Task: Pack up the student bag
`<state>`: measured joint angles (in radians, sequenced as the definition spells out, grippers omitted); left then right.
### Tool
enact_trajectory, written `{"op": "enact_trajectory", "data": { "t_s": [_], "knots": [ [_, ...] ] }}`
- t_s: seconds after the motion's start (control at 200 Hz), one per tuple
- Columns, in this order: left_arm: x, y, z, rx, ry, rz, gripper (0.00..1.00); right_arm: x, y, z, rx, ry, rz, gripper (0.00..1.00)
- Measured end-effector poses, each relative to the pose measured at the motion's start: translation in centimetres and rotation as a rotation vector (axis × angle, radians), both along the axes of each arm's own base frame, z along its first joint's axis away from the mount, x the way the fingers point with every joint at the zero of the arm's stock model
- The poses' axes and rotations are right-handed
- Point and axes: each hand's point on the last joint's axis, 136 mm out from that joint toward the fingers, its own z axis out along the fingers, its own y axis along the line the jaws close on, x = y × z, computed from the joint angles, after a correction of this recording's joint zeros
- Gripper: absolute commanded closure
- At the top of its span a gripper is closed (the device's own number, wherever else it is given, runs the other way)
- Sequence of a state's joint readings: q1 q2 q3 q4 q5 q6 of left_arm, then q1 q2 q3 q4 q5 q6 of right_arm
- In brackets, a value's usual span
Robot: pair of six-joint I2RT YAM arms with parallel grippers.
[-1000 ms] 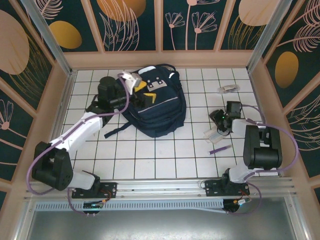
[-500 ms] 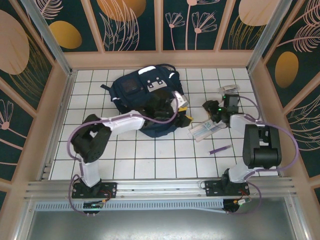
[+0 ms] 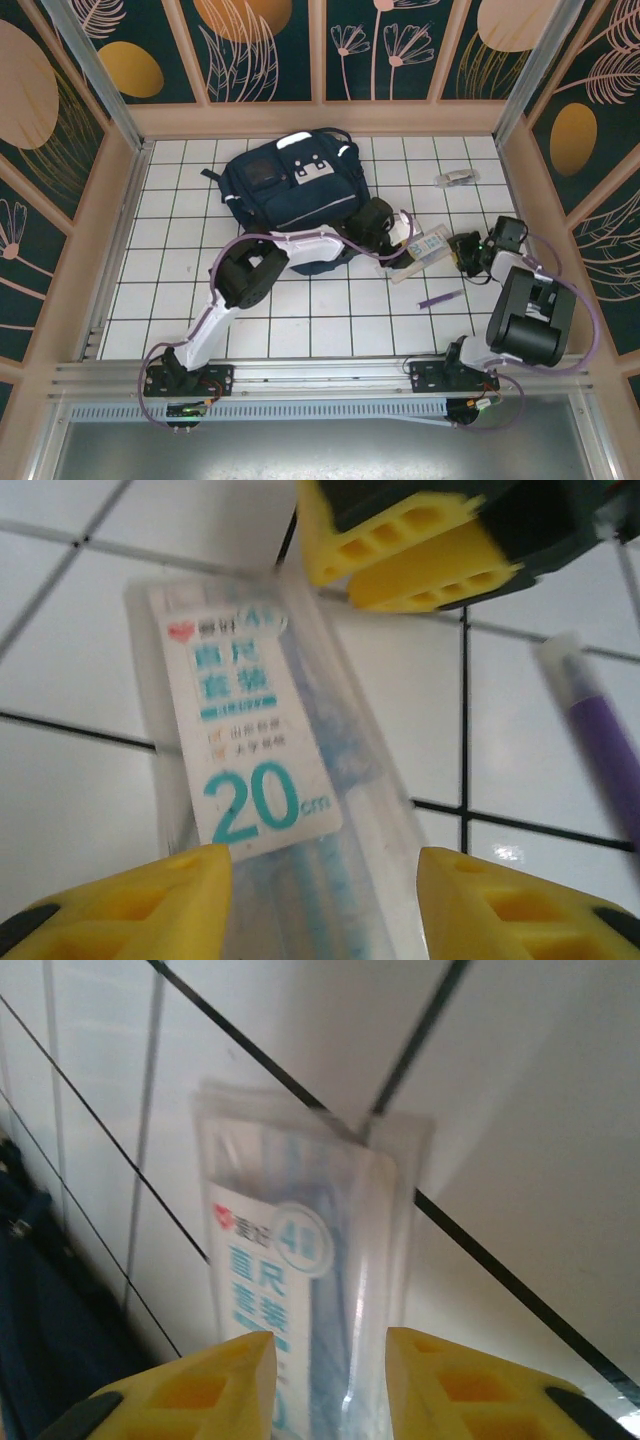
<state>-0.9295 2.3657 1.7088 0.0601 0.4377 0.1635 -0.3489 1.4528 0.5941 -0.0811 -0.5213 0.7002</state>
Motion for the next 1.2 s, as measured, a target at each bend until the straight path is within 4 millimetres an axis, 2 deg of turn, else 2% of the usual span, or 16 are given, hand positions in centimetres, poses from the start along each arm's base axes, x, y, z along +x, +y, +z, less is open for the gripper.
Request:
{"op": "enact_trajectory", "data": {
  "t_s": [0.105, 0.18, 0.26, 0.425, 0.691, 0.751, 0.886, 0.921, 1.001, 1.046, 1.131, 1.201],
  "knots": [
    [0.4, -0.4, -2.5, 0.045, 0.039, 0.002, 0.57, -0.4, 0.8, -1.1, 0.027, 0.023, 0.037, 0.66],
    [1.0, -0.9, -1.9, 0.036, 0.042, 0.003, 0.60, -0.4, 1.1, -1.4, 0.037, 0.014, 0.057, 0.66],
    [1.3, -1.5, -1.3, 0.027, 0.048, -0.004, 0.71, -0.3, 1.5, -1.3, 0.044, -0.009, 0.078, 0.65],
    [1.2, -1.6, -1.8, 0.029, 0.093, -0.015, 0.72, 0.5, 2.5, -1.0, 0.075, -0.066, 0.130, 0.57],
    [1.5, -1.5, -2.0, 0.031, 0.132, -0.023, 0.82, 1.6, 3.8, -0.4, 0.150, -0.162, 0.179, 0.56],
    [1.6, -1.6, -1.9, 0.029, 0.141, -0.027, 0.83, 1.9, 4.4, -0.2, 0.171, -0.186, 0.198, 0.60],
    [1.9, -1.5, -1.7, 0.025, 0.149, -0.028, 0.83, 1.9, 6.0, -0.1, 0.211, -0.211, 0.243, 0.82],
    [2.0, -1.5, -1.5, 0.022, 0.148, -0.028, 0.80, 1.9, 6.2, -0.1, 0.213, -0.217, 0.247, 0.89],
    [2.2, -1.4, -1.4, 0.020, 0.151, -0.022, 0.68, 2.1, 6.1, 0.0, 0.210, -0.224, 0.243, 1.00],
    [2.3, -1.4, -1.4, 0.019, 0.151, -0.023, 0.63, 2.1, 6.1, 0.1, 0.205, -0.229, 0.246, 1.00],
    [2.3, -1.4, -1.1, 0.016, 0.169, -0.006, 0.59, 2.1, 6.1, 0.5, 0.200, -0.230, 0.239, 1.00],
    [2.2, -1.1, 0.1, 0.010, 0.168, 0.008, 0.56, 2.1, 6.1, 1.3, 0.184, -0.235, 0.236, 1.00]
  ]
}}
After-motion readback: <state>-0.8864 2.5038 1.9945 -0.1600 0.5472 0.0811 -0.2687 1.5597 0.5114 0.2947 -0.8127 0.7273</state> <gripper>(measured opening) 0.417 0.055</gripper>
